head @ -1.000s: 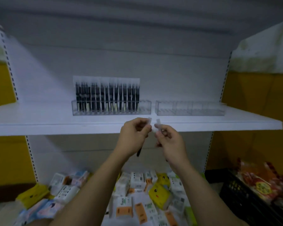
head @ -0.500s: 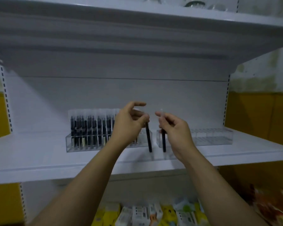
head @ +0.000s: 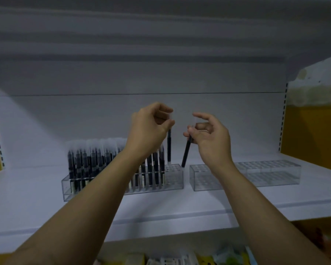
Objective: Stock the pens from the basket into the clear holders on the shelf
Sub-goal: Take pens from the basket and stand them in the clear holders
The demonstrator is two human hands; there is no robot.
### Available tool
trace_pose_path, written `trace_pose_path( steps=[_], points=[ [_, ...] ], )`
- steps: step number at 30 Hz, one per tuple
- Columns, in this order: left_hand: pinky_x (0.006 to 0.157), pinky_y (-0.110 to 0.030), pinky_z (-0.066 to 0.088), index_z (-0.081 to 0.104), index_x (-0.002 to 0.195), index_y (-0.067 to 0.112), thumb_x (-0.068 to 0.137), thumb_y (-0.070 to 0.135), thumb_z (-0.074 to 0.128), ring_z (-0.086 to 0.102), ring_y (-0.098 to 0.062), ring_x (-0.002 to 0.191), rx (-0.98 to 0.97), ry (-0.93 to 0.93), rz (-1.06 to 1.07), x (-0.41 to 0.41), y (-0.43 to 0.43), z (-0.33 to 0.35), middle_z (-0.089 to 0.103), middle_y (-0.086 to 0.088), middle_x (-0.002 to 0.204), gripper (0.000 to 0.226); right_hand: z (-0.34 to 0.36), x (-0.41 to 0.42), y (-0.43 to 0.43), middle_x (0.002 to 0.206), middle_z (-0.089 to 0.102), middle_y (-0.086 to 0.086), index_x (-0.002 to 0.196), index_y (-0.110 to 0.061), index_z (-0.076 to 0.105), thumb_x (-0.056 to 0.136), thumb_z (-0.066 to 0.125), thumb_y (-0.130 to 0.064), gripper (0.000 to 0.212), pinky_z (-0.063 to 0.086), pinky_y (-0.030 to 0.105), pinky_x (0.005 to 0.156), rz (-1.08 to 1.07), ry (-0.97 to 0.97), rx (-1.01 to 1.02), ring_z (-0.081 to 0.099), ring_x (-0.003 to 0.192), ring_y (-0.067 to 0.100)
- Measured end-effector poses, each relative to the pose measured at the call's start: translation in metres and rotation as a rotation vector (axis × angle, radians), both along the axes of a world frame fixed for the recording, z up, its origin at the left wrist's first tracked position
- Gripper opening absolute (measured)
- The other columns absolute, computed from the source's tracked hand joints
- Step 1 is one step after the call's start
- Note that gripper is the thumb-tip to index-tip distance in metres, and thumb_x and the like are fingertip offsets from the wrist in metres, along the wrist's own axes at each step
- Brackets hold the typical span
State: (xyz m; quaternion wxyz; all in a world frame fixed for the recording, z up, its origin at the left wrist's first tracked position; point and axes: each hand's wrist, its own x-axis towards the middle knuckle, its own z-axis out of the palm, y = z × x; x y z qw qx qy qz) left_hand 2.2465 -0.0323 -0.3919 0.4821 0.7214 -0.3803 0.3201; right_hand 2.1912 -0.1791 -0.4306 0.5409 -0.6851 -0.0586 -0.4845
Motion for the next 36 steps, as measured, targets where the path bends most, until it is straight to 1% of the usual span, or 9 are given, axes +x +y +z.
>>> trace_pose_path(
  steps=[9, 12, 16, 19, 21, 24, 28, 32, 36],
  points=[
    [0.075, -0.02, 0.054, 0.067, 0.099, 0.019, 0.083, 0.019, 0.073, 0.064, -0.007, 0.081, 0.114, -0.028, 0.063, 0.03, -0.022, 0.0, 0.067, 0.004, 0.086, 0.017, 0.004, 0.04, -0.008, 0.086, 0.07, 0.002, 0.103, -0.033, 0.056, 0.087, 0.068, -0.009, 0.031, 0.059, 0.044, 0.076, -0.034, 0.032, -0.035, 0.071, 0.08, 0.014],
    [0.074, -0.018, 0.053, 0.066, 0.099, 0.02, 0.084, 0.02, 0.073, 0.064, -0.007, 0.081, 0.156, -0.014, 0.082, 0.037, -0.027, -0.001, 0.066, 0.004, 0.085, 0.016, 0.004, 0.049, -0.011, 0.085, 0.069, 0.002, 0.098, -0.037, 0.055, 0.087, 0.068, -0.009, 0.033, 0.059, 0.045, 0.076, -0.03, 0.053, -0.048, 0.071, 0.079, 0.015],
    [0.065, -0.009, 0.048, 0.067, 0.097, 0.017, 0.083, 0.023, 0.074, 0.062, -0.003, 0.076, 0.23, 0.034, 0.113, 0.044, -0.026, -0.001, 0.065, 0.007, 0.081, 0.016, 0.001, 0.059, -0.013, 0.083, 0.068, 0.001, 0.1, -0.032, 0.055, 0.087, 0.068, -0.008, 0.03, 0.059, 0.046, 0.076, -0.009, 0.099, -0.049, 0.071, 0.076, 0.015],
    [0.068, -0.018, 0.052, 0.067, 0.093, 0.015, 0.084, 0.025, 0.073, 0.064, -0.011, 0.079, 0.373, 0.112, 0.129, 0.047, -0.024, -0.002, 0.068, 0.003, 0.084, 0.015, 0.004, 0.062, -0.014, 0.08, 0.066, -0.003, 0.104, -0.028, 0.055, 0.087, 0.068, -0.008, 0.029, 0.059, 0.045, 0.076, -0.002, 0.128, -0.083, 0.071, 0.076, 0.015],
    [0.073, -0.028, 0.055, 0.066, 0.086, 0.02, 0.083, 0.024, 0.073, 0.065, -0.013, 0.08, 0.442, 0.137, 0.16, 0.049, -0.023, -0.002, 0.068, 0.004, 0.081, 0.01, 0.008, 0.063, -0.014, 0.082, 0.066, -0.002, 0.104, -0.029, 0.055, 0.086, 0.069, -0.009, 0.03, 0.059, 0.045, 0.075, -0.008, 0.16, -0.125, 0.07, 0.077, 0.016],
    [0.08, -0.036, 0.055, 0.061, 0.075, 0.027, 0.081, 0.025, 0.074, 0.065, -0.015, 0.079, 0.506, 0.161, 0.217, 0.049, -0.024, 0.0, 0.068, 0.004, 0.079, 0.015, 0.013, 0.063, -0.014, 0.085, 0.065, 0.001, 0.104, -0.028, 0.056, 0.086, 0.07, -0.008, 0.03, 0.059, 0.043, 0.074, -0.015, 0.197, -0.166, 0.069, 0.077, 0.017],
    [0.084, -0.037, 0.055, 0.06, 0.071, 0.026, 0.08, 0.023, 0.076, 0.064, -0.017, 0.083, 0.538, 0.19, 0.249, 0.048, -0.024, 0.004, 0.069, 0.002, 0.086, 0.018, 0.016, 0.061, -0.019, 0.084, 0.065, 0.006, 0.104, -0.023, 0.055, 0.086, 0.069, -0.006, 0.028, 0.06, 0.04, 0.071, -0.024, 0.224, -0.161, 0.069, 0.075, 0.017],
    [0.088, -0.04, 0.053, 0.061, 0.067, 0.027, 0.078, 0.025, 0.077, 0.065, -0.019, 0.087, 0.544, 0.179, 0.292, 0.047, -0.025, 0.005, 0.068, 0.004, 0.085, 0.02, 0.01, 0.062, -0.022, 0.083, 0.065, 0.009, 0.102, -0.019, 0.057, 0.084, 0.071, -0.006, 0.026, 0.059, 0.042, 0.074, -0.036, 0.314, -0.216, 0.069, 0.077, 0.023],
    [0.086, -0.04, 0.055, 0.061, 0.069, 0.028, 0.079, 0.024, 0.076, 0.066, -0.02, 0.085, 0.531, 0.168, 0.287, 0.046, -0.026, 0.002, 0.07, 0.002, 0.086, 0.019, -0.001, 0.06, -0.02, 0.085, 0.064, 0.0, 0.105, -0.022, 0.059, 0.086, 0.069, -0.01, 0.025, 0.054, 0.032, 0.075, -0.041, 0.387, -0.347, 0.062, 0.075, 0.013]
  ],
)
